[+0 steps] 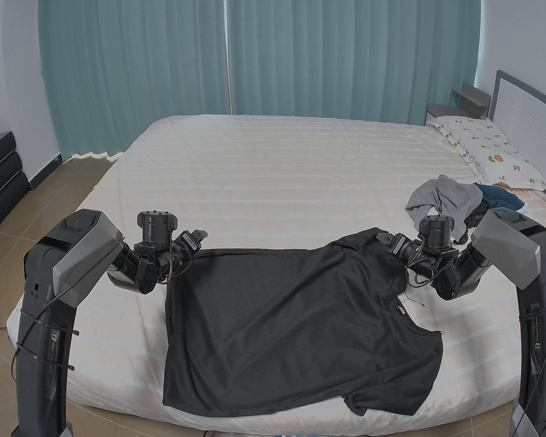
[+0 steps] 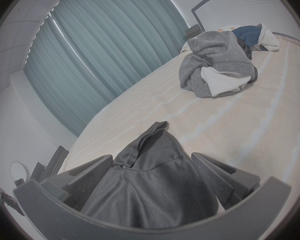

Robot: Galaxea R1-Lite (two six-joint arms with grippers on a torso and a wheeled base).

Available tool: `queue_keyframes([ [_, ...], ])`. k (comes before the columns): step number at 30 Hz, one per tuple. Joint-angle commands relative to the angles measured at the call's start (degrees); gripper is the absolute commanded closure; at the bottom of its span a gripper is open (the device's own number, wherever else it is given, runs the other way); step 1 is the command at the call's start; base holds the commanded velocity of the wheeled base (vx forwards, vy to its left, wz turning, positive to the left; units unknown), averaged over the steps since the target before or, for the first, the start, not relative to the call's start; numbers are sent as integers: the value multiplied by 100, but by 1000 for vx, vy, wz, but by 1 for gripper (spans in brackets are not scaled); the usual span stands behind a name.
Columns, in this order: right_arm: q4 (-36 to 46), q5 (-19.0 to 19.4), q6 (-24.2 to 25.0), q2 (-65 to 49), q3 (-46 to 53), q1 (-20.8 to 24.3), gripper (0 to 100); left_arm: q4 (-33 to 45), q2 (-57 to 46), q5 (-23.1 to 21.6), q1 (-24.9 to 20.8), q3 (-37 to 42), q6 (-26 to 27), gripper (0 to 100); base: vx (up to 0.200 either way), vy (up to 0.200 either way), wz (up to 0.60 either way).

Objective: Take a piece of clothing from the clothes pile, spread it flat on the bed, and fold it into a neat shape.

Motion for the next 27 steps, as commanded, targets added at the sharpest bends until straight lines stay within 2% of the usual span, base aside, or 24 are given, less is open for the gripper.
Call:
queue_keyframes([
  [1, -15, 9, 11, 1, -34, 8, 0, 118, 673, 71, 24, -753, -139, 0, 0, 0, 0],
  [2, -15, 35, 11, 1, -52, -9, 0, 127, 910, 256, 41, -1219, -183, 0, 0, 0, 0],
  [5, -15, 44, 11, 10, -61, -18, 0, 136, 980, 449, 77, -1439, -244, 0, 0, 0, 0],
  [6, -50, 44, 20, 80, -69, -45, 0, 118, 1200, 871, 208, -1984, -517, 0, 0, 0, 0],
  [9, -165, 44, 20, 142, -69, -62, 0, 109, 1253, 1047, 252, -2256, -798, 0, 0, 0, 0],
  [10, -305, 44, 11, 230, -69, -80, 0, 83, 1209, 1073, 340, -2274, -1220, 0, 0, 0, 0],
  [11, -305, 44, 11, 230, -69, -80, 0, 83, 1209, 1073, 340, -2274, -1220, 0, 0, 0, 0],
  [13, -340, 44, 20, 247, -69, -115, 0, 83, 1051, 1064, 490, -2265, -1554, 0, 0, 0, 0],
  [17, -340, 44, 20, 256, -61, -124, 0, 118, 928, 1011, 622, -2177, -1580, 0, 0, 0, 0],
  [20, -340, 53, 20, 256, -61, -132, 0, 109, 822, 871, 648, -1975, -1545, 0, 0, 0, 0],
  [23, -340, 53, 20, 239, -61, -141, 0, 83, 699, 370, 639, -1606, -1396, 0, 0, 0, 0],
  [26, -358, 53, 29, 239, -69, -141, 0, 92, 681, 256, 630, -1465, -1238, 0, 0, 0, 0],
  [27, -358, 53, 170, 221, -78, -141, 0, 118, 690, 238, 595, -1377, -1097, 0, 0, 0, 0],
])
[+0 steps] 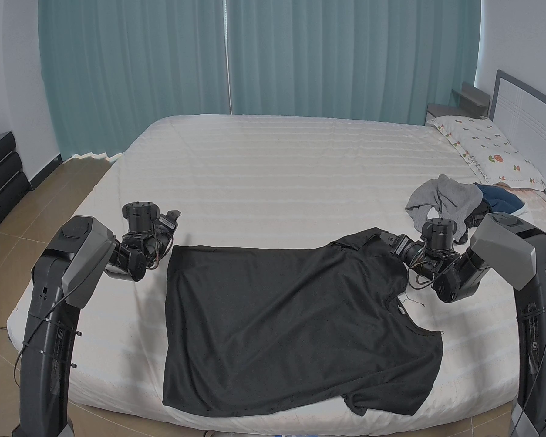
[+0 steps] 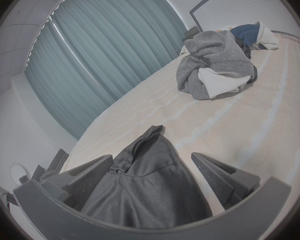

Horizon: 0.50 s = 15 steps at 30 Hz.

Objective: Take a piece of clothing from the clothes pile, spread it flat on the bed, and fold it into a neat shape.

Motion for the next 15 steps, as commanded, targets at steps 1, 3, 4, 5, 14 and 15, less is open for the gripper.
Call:
queue_keyframes([
  [1, 8, 10, 220, -16, -6, -3, 0, 15, -107, -51, -39, 280, 213, 0, 0, 0, 0],
  [3, 8, 19, 361, -34, -6, 5, 0, 15, -80, -51, -48, 306, 389, 0, 0, 0, 0],
  [4, 8, 28, 378, -34, -6, 5, 0, 15, -63, -42, -57, 306, 477, 0, 0, 0, 0],
  [5, 8, 28, 378, -34, -6, -3, 0, 15, -45, -33, -65, 306, 503, 0, 0, 0, 0],
  [14, 8, 37, 396, 28, 29, 5, 0, 23, -63, -51, -241, 517, 547, 0, 0, 0, 0],
  [15, 8, 37, 405, 19, 29, 5, 0, 23, -63, -51, -241, 517, 547, 0, 0, 0, 0],
])
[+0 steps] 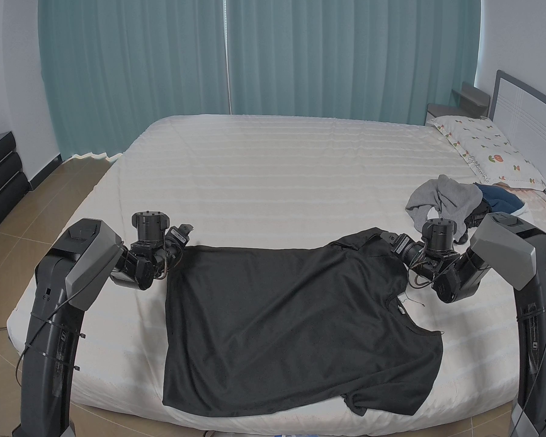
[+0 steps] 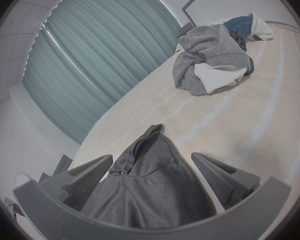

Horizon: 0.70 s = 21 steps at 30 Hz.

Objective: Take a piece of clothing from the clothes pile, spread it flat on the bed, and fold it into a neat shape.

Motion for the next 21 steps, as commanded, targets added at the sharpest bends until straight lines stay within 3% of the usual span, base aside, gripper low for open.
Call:
queue_keyframes([
  [1, -3, 1, 2, 28, 18, 10, 0, 8, -9, 6, -39, 52, 2, 0, 0, 0, 0],
  [7, -3, 10, 20, 28, -8, 10, 0, 175, -18, 24, -39, 114, 160, 0, 0, 0, 0],
  [8, -3, 10, 20, 28, -8, 10, 0, 228, -9, 33, -39, 114, 222, 100, 0, 0, 0],
  [16, 120, 107, -68, 107, -149, 1, 0, 210, -80, 332, -30, 149, 248, 100, 0, 0, 0],
  [17, 226, 116, -147, 133, -254, 1, 0, 140, -88, 560, 5, 140, 248, 100, 0, 0, 0],
  [21, 393, 124, -534, 230, -325, 1, 0, -177, -106, 666, 23, 175, 231, 100, 0, 0, 0],
])
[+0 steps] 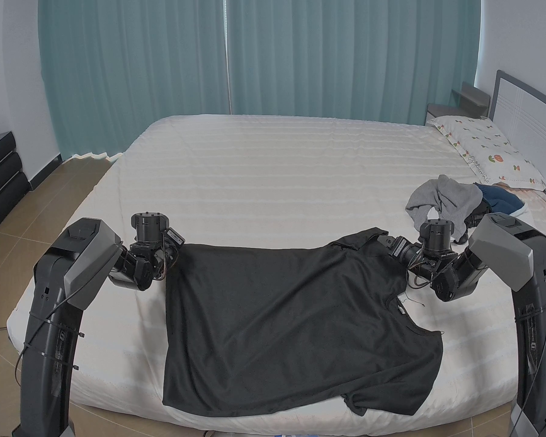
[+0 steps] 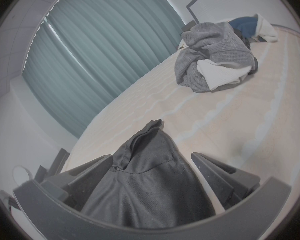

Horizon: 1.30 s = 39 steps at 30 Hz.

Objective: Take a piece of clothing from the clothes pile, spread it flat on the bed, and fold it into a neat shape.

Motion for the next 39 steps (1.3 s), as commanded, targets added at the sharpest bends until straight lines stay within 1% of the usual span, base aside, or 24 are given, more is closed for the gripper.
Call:
queue_keyframes([
  [1, 99, 20, -485, 198, -88, 19, 0, -361, -46, 83, 48, 81, -13, 100, 0, 0, 0],
  [2, 64, 55, -635, 268, -124, 54, 0, -501, -55, 83, 48, 161, -13, 100, 0, 0, 0],
  [8, 152, 239, -652, 611, -554, 1, 0, -633, -73, 48, 40, 380, 4, 100, 0, 0, 0],
  [13, 187, 239, -652, 875, -959, -7, 0, -624, -37, 39, 31, 389, 4, 100, 0, 0, 0],
  [17, 301, 187, -643, 919, -1090, 28, 0, -633, -20, 39, 31, 372, 13, 100, 0, 0, 0],
  [21, 292, 178, -643, 910, -1152, 19, 0, -633, -11, 39, 31, 380, 4, 100, 0, 0, 0],
  [25, 327, 196, -635, 717, -1205, -86, 0, -624, -2, 39, 31, 389, 4, 100, 0, 0, 0],
  [27, 336, 239, -626, 620, -1152, -130, 0, -624, -2, 39, 31, 389, 4, 100, 0, 0, 0],
  [29, 406, 398, -371, 488, -941, -192, 0, -615, -2, 39, 31, 389, 4, 100, 0, 0, 0],
  [30, 406, 424, -336, 479, -915, -192, 0, -615, -2, 39, 31, 389, 4, 100, 0, 0, 0],
  [31, 406, 582, -257, 471, -809, -227, 0, -598, -2, 31, 31, 389, 4, 100, 0, 0, 0],
  [37, 424, 802, -221, 488, -704, -297, 0, -598, -2, 31, 31, 389, 4, 100, 0, 0, 0],
  [39, 450, 820, -213, 506, -712, -297, 0, -589, -2, 31, 22, 398, 4, 100, 0, 0, 0],
])
